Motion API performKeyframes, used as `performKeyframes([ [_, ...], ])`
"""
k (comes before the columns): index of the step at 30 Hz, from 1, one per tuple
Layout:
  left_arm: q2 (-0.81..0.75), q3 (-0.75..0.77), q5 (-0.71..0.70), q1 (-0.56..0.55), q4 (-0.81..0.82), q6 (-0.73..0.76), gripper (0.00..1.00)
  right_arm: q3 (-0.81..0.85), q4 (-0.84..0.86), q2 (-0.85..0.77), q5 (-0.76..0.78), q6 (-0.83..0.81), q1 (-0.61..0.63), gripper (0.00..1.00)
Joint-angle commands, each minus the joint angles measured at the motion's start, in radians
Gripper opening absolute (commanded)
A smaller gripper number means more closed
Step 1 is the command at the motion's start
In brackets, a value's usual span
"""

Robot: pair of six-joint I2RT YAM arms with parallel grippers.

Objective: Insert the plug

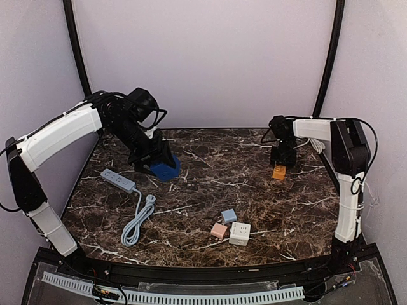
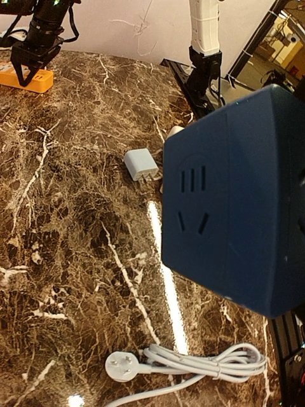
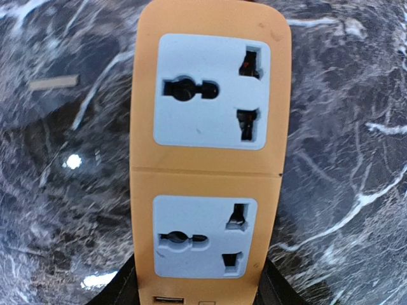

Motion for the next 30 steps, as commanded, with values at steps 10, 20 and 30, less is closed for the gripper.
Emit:
performKeyframes([
  [10,-0.027,0.039,-0.155,0.006,-0.094,0.159,0.01,0.117,0.009,-0.003,-0.224,-0.258,0.35,0.0],
  [20,-0.171,-0.07,-0.281,0.006,-0.011,0.315,0.01,0.079,0.034,-0.016,-0.353,-0.472,0.542,0.0],
  [30,-0.23,-0.116,-0.259,0.006,0.102,0.552,0.01,-0.148,0.094,-0.126,-0.187,-0.662,0.582,0.0],
])
